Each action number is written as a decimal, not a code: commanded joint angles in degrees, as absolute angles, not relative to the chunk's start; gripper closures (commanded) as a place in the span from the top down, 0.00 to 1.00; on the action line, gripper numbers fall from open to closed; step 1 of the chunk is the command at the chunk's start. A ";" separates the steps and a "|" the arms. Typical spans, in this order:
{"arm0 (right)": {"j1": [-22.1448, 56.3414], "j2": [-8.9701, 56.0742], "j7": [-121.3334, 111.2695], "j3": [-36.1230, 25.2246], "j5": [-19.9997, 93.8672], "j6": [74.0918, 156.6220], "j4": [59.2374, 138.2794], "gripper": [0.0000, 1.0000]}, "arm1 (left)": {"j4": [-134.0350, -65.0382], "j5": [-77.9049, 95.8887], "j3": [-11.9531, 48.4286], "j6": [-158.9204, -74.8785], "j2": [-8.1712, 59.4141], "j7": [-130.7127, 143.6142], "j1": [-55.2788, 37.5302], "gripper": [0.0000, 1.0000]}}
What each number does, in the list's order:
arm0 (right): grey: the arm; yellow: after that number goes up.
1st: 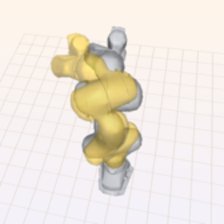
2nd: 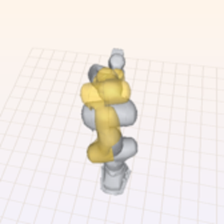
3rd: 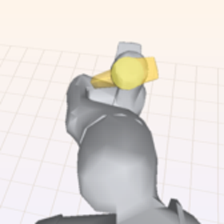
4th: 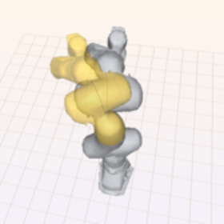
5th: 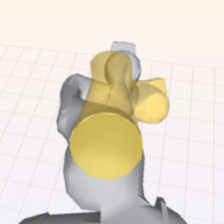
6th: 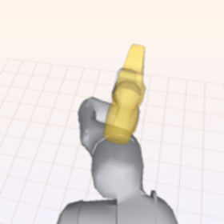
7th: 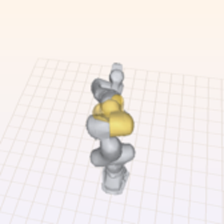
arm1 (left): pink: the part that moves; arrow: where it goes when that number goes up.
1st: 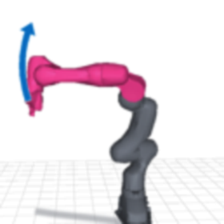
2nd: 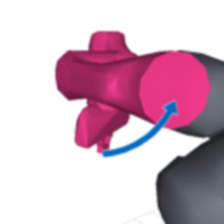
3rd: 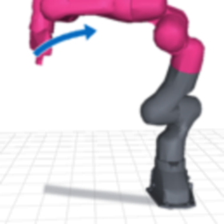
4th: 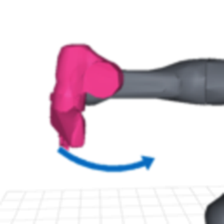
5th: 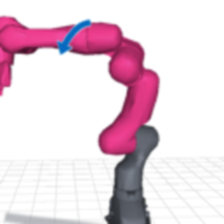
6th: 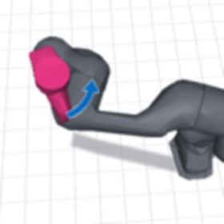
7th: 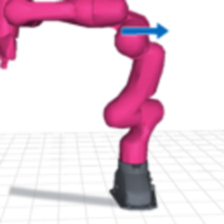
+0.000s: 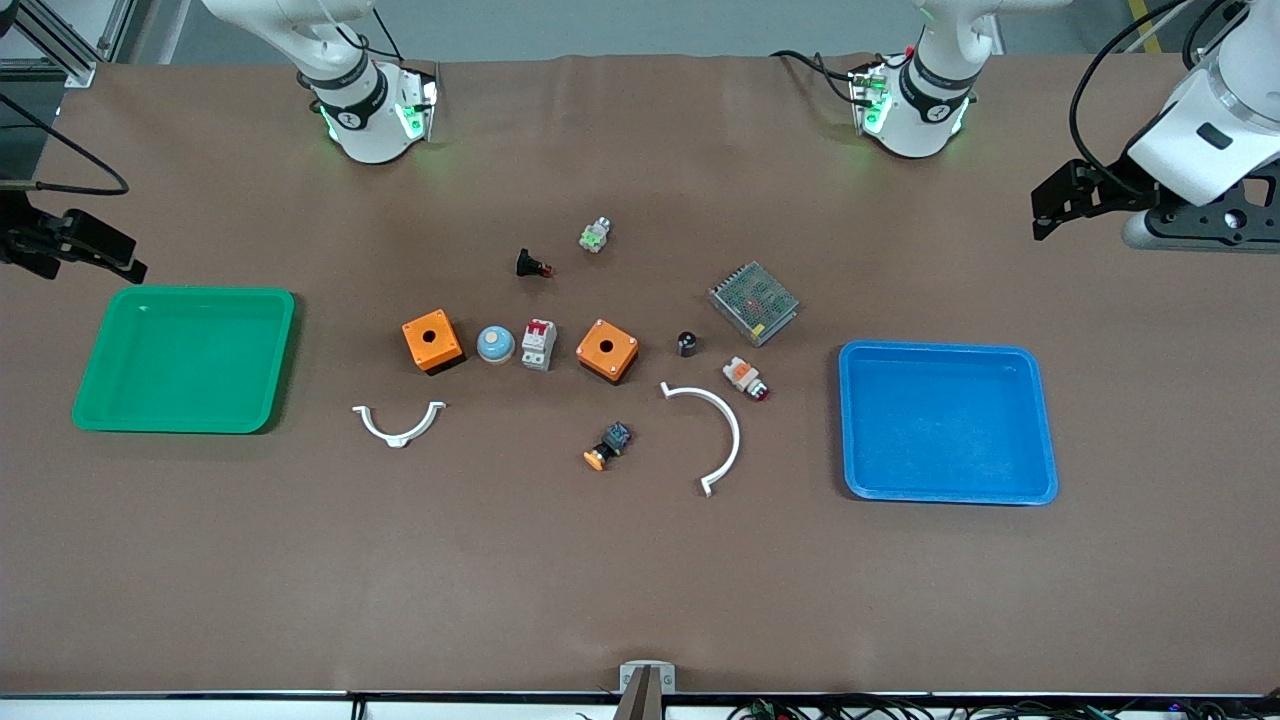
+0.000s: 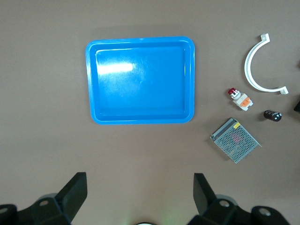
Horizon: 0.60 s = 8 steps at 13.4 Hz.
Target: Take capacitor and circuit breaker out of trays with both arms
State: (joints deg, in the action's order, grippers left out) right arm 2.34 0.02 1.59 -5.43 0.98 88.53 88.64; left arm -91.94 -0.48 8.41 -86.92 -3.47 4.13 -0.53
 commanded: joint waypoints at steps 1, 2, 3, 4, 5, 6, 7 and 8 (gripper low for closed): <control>1.23 0.44 1.49 -4.57 0.62 87.71 87.01 1.00 | -91.15 0.44 8.35 -86.66 -3.17 4.39 -0.62 1.00; 1.32 0.44 1.41 -4.57 0.53 87.80 86.92 1.00 | -91.14 0.35 8.44 -86.66 -2.99 4.57 -0.53 1.00; 1.32 0.44 1.41 -4.57 0.53 87.72 86.84 1.00 | -91.06 0.44 8.35 -86.66 -2.99 4.74 -0.61 1.00; 1.23 0.44 1.41 -4.57 0.53 87.71 86.75 1.00 | -91.05 0.35 8.35 -86.66 -2.99 5.44 -0.62 1.00; 1.23 0.44 1.41 -4.57 0.53 87.80 86.66 1.00 | -91.05 0.44 8.35 -86.66 -2.99 6.32 -0.53 1.00; 1.23 0.44 1.41 -4.57 0.53 87.72 86.57 1.00 | -91.05 0.44 8.35 -86.66 -2.99 7.11 -0.53 1.00; 1.23 0.44 1.32 -4.57 0.35 87.71 86.57 1.00 | -91.05 0.44 8.35 -86.57 -2.99 7.47 -0.53 1.00; 1.23 0.44 1.32 -4.57 0.26 87.71 86.57 1.00 | -91.05 0.44 8.35 -86.57 -2.99 7.47 -0.53 1.00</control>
